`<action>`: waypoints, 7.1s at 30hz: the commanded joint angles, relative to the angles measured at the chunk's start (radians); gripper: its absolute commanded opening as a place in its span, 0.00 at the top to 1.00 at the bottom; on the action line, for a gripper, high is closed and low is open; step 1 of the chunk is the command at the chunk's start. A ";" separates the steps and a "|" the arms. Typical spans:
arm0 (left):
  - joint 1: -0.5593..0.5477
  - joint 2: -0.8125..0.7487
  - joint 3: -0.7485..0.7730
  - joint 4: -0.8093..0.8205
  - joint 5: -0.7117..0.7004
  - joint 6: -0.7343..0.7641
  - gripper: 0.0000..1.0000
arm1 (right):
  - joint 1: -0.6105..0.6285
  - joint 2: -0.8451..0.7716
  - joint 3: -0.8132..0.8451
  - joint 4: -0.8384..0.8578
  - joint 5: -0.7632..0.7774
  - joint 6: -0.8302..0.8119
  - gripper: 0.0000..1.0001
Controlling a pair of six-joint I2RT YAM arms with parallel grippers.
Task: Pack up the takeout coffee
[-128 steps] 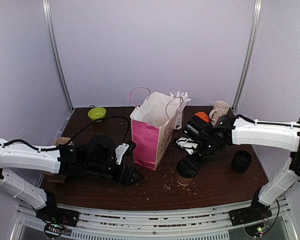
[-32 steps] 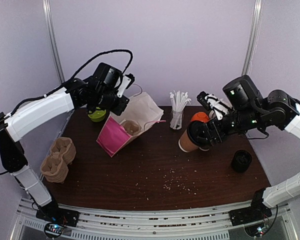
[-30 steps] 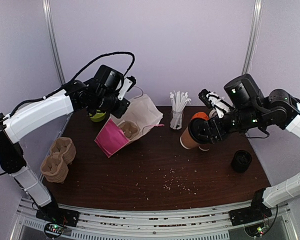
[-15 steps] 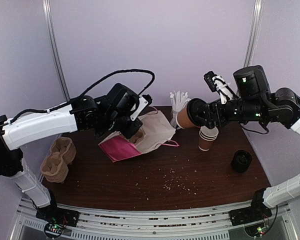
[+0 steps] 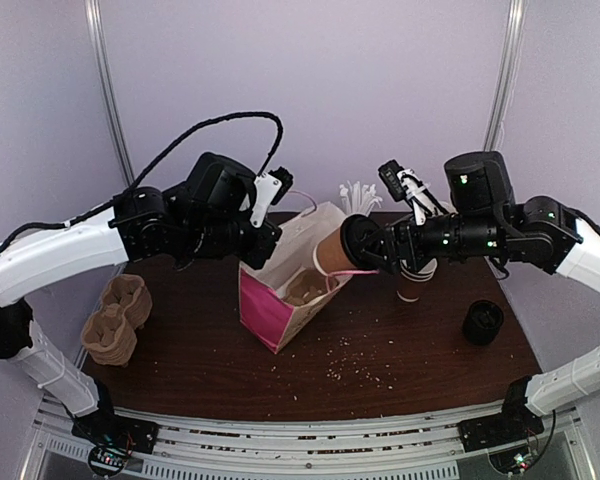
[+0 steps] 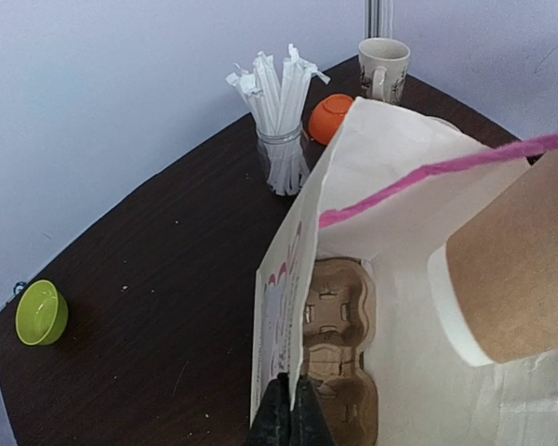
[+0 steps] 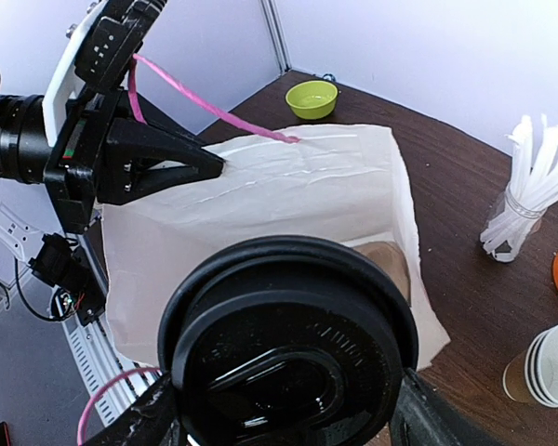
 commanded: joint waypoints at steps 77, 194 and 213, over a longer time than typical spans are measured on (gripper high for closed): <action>-0.309 0.033 -0.064 0.129 -0.042 -0.429 1.00 | 0.271 -0.387 -0.820 0.671 0.320 0.108 0.41; -0.271 -0.129 -0.283 0.266 0.205 -0.454 0.96 | 0.299 0.434 -0.592 1.131 0.567 -0.030 0.42; -0.272 -0.242 -0.307 0.208 0.221 -0.434 0.04 | 0.298 0.479 -0.522 1.051 0.540 -0.002 0.42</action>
